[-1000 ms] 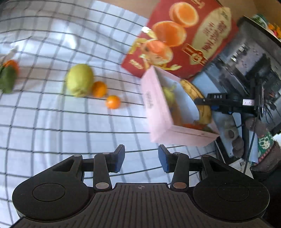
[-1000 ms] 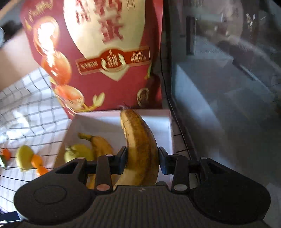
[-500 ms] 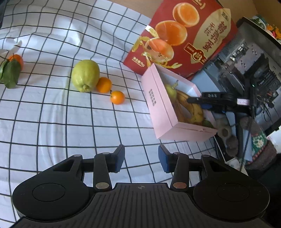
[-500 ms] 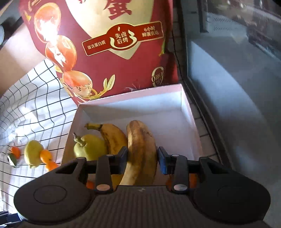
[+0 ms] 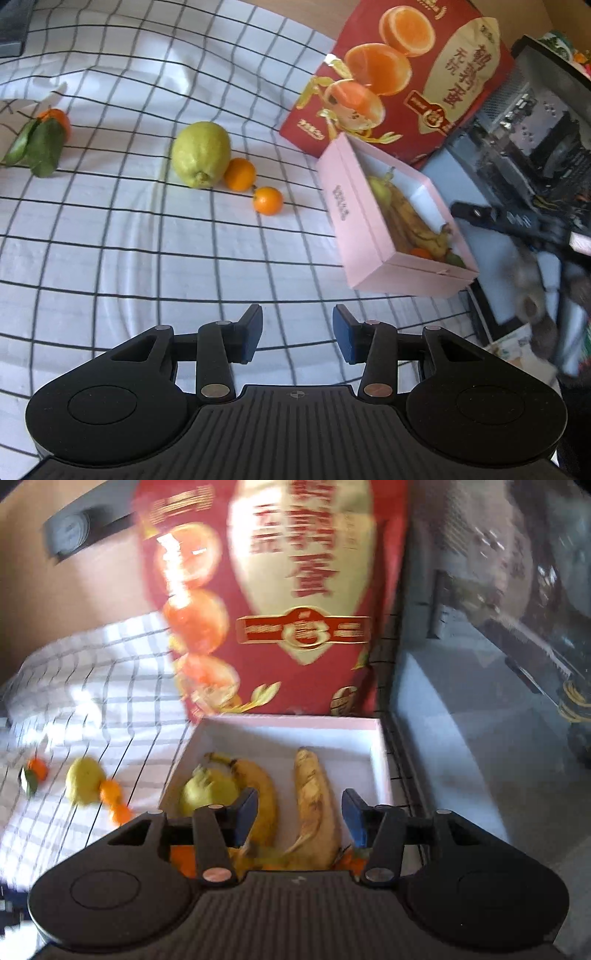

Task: Organize fruits
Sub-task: 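Grasp another leafy tangerine on the cloth with the left tool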

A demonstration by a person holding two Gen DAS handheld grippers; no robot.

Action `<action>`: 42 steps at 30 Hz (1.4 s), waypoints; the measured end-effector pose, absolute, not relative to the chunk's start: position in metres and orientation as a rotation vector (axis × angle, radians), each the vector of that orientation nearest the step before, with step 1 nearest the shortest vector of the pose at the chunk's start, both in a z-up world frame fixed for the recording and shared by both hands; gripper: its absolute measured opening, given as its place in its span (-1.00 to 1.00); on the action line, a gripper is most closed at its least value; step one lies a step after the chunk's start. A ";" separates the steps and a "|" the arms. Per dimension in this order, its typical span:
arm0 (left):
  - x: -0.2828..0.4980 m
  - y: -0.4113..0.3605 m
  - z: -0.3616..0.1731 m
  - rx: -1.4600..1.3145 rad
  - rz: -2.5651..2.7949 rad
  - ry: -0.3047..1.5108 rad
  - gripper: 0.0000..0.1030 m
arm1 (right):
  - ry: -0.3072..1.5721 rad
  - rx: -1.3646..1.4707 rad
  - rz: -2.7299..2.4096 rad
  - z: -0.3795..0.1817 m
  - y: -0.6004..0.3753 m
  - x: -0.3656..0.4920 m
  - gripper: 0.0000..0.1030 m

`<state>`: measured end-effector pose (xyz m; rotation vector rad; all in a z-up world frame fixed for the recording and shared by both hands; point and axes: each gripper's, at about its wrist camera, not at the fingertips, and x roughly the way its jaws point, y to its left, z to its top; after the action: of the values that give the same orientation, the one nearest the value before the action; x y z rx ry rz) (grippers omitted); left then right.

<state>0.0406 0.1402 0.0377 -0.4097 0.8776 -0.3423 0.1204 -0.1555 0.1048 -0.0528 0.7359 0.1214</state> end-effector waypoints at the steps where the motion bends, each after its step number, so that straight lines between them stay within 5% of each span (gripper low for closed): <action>1: 0.040 0.141 0.038 -0.403 -0.324 0.879 -0.10 | 0.731 -0.071 0.131 0.103 -0.148 0.113 0.03; 15: 0.023 0.168 0.046 -0.381 -0.130 0.886 -0.10 | 0.770 -0.144 0.348 0.073 -0.057 0.040 0.20; 20: 0.042 0.204 0.051 -0.117 -0.201 0.912 -0.10 | 0.817 -0.181 0.319 0.068 -0.013 0.050 0.20; 27: 0.095 0.280 0.060 -0.166 0.044 0.572 -0.10 | 0.866 -0.338 0.335 0.053 0.056 0.053 0.20; 30: 0.119 0.313 0.054 -0.319 0.071 0.587 -0.10 | 0.834 -0.343 0.287 0.054 0.068 0.049 0.20; 37: 0.179 0.299 0.039 -0.007 -0.069 0.753 -0.08 | 0.893 -0.305 0.260 0.038 0.070 0.045 0.20; 42: 0.190 0.307 0.024 -0.042 -0.029 0.800 0.08 | 0.916 -0.309 0.256 0.041 0.070 0.043 0.20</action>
<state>0.1905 0.3066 0.0237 -0.0423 0.8003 -0.0289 0.0430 0.0697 0.0408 -0.3094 0.9159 0.2556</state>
